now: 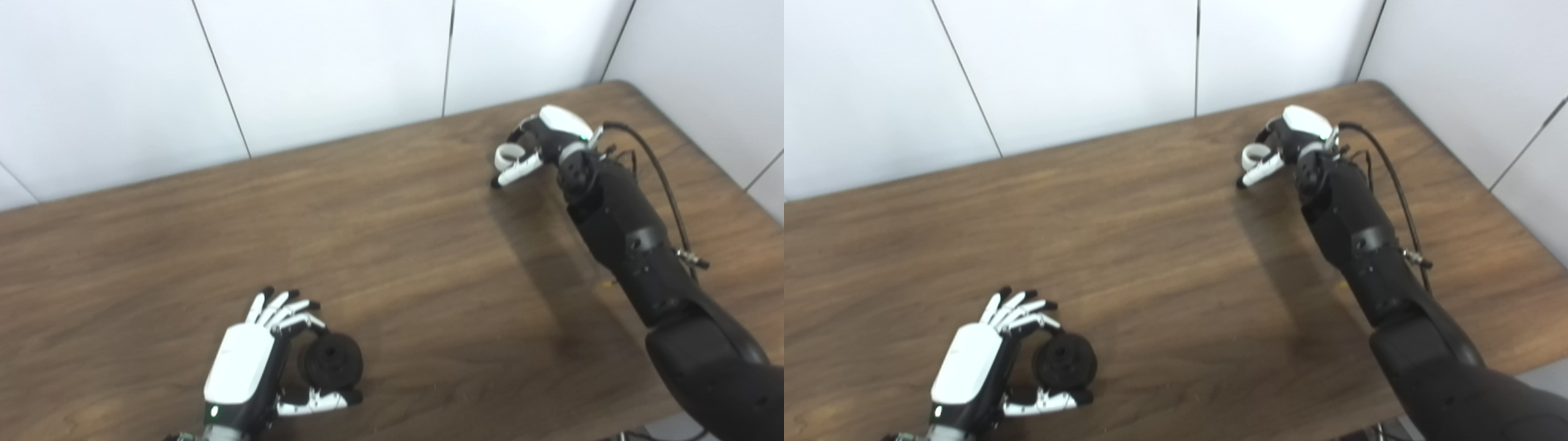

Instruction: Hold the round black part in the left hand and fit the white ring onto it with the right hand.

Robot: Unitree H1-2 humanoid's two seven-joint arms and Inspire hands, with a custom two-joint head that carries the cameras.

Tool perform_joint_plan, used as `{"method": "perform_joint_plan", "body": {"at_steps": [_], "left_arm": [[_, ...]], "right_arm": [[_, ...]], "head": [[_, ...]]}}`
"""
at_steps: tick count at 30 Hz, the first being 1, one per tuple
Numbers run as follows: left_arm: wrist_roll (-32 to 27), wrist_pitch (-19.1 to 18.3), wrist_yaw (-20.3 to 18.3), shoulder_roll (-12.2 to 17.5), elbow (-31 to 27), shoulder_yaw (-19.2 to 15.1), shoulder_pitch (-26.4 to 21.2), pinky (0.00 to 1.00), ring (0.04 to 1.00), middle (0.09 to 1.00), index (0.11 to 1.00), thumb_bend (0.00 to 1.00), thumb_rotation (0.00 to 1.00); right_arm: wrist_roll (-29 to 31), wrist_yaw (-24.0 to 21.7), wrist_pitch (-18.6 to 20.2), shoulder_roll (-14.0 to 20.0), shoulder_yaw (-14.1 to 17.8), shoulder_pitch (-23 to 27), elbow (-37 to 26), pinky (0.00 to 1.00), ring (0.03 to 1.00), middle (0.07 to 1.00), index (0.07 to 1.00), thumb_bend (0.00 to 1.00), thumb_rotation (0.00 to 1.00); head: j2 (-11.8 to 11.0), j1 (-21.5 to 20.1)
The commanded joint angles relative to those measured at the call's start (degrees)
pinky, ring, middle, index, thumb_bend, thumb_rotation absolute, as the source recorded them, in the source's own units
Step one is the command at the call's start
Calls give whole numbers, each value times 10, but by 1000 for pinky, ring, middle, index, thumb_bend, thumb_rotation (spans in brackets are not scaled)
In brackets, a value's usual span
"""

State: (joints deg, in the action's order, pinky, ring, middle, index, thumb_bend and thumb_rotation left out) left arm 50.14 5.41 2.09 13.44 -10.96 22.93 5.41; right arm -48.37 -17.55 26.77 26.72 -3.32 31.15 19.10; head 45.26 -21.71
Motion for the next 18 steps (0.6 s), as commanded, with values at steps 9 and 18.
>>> {"method": "perform_joint_plan", "body": {"at_steps": [9, 18], "left_arm": [[4, -7, -21, 8, -7, -1, 15, 1000, 905, 795, 484, 525, 55], [7, -10, -25, 6, -12, -1, 16, 1000, 907, 796, 484, 525, 55]], "right_arm": [[3, 8, 1, 22, -4, 27, -6, 1000, 1000, 919, 618, 803, 256], [17, 13, 1, 24, -11, 20, -7, 1000, 989, 857, 487, 524, 134]], "head": [[3, 0], [3, 0]]}}
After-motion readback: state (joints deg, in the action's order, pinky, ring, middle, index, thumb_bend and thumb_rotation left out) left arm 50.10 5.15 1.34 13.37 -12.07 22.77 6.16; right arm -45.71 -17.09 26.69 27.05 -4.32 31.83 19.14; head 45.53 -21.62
